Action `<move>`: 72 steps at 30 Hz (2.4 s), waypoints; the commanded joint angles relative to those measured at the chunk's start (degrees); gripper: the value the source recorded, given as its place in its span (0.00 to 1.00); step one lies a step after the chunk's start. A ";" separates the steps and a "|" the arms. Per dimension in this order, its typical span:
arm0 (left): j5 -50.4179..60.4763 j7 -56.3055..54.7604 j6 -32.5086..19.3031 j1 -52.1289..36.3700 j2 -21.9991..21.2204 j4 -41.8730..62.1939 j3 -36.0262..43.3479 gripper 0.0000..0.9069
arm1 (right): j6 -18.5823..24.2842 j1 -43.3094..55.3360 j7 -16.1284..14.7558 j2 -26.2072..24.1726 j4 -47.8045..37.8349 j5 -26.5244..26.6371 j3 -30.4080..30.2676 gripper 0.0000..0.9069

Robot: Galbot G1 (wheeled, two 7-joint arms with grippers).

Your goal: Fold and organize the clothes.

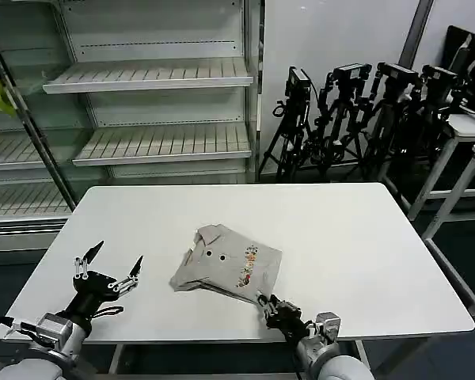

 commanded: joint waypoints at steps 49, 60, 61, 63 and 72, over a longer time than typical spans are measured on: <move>-3.99 -0.89 -3.01 -2.35 -2.08 -1.67 6.47 1.00 | -2.07 -12.55 -1.71 -12.25 5.68 -10.91 24.48 1.00; -15.71 8.13 -4.98 -13.23 -4.13 -0.24 2.19 1.00 | 6.20 -19.20 -10.52 -11.58 11.53 -12.46 54.33 1.00; -16.41 8.41 -5.06 -14.21 -3.88 0.03 1.71 1.00 | 6.83 -19.15 -10.64 -11.35 11.58 -12.46 54.76 1.00; -18.73 5.37 -6.43 -16.88 -2.99 0.72 1.93 1.00 | 8.99 -18.82 -11.97 -10.42 11.87 -12.58 58.36 1.00; -13.77 2.52 -11.77 -24.50 -1.31 4.01 3.71 1.00 | 15.02 -18.94 -19.07 -1.80 12.98 -22.32 66.46 1.00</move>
